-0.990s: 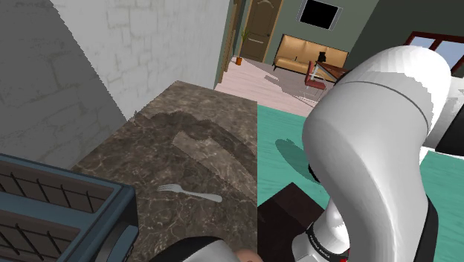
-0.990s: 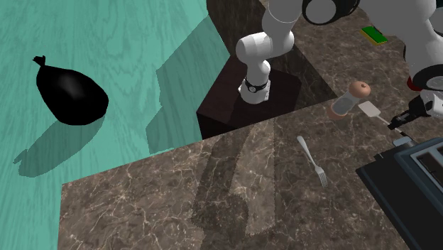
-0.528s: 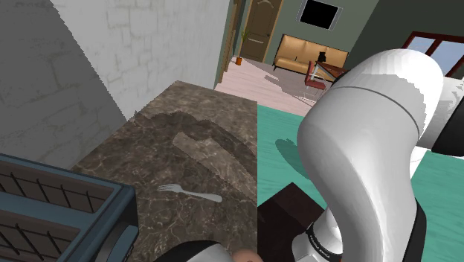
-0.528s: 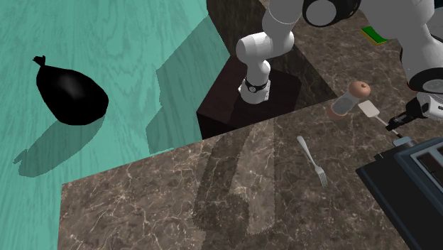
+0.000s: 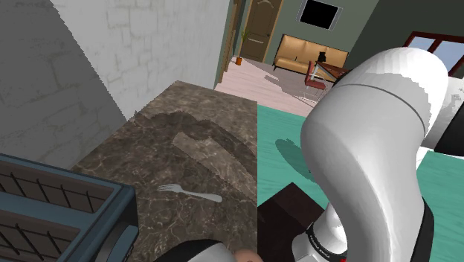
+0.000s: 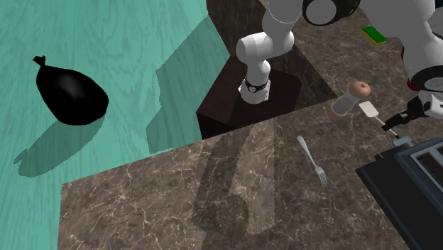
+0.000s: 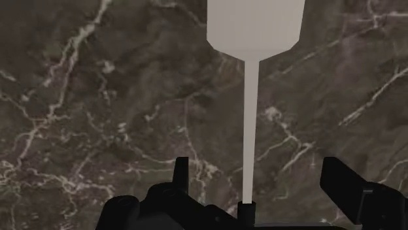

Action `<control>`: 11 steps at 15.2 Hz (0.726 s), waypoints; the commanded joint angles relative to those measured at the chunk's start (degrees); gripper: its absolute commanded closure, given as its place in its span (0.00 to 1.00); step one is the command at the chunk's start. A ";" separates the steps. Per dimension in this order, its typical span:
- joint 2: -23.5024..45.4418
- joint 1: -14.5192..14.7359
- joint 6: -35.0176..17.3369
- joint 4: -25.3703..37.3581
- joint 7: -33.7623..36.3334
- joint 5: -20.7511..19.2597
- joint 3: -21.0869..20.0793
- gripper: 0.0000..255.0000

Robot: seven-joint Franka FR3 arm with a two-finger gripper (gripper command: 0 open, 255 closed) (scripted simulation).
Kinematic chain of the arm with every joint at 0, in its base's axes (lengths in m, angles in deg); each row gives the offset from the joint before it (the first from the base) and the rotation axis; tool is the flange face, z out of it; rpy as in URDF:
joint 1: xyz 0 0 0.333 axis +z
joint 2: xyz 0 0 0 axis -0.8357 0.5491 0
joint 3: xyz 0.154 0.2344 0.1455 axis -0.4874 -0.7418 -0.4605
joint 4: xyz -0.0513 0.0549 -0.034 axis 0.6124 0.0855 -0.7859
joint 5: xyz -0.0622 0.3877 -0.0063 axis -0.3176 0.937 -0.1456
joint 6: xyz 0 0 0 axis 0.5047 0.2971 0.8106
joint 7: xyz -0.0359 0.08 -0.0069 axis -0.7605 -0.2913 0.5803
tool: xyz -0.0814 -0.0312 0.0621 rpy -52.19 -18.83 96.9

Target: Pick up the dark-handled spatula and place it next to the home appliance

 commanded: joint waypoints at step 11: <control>-3.98 -1.53 4.91 2.19 -2.68 3.93 -1.72 0.00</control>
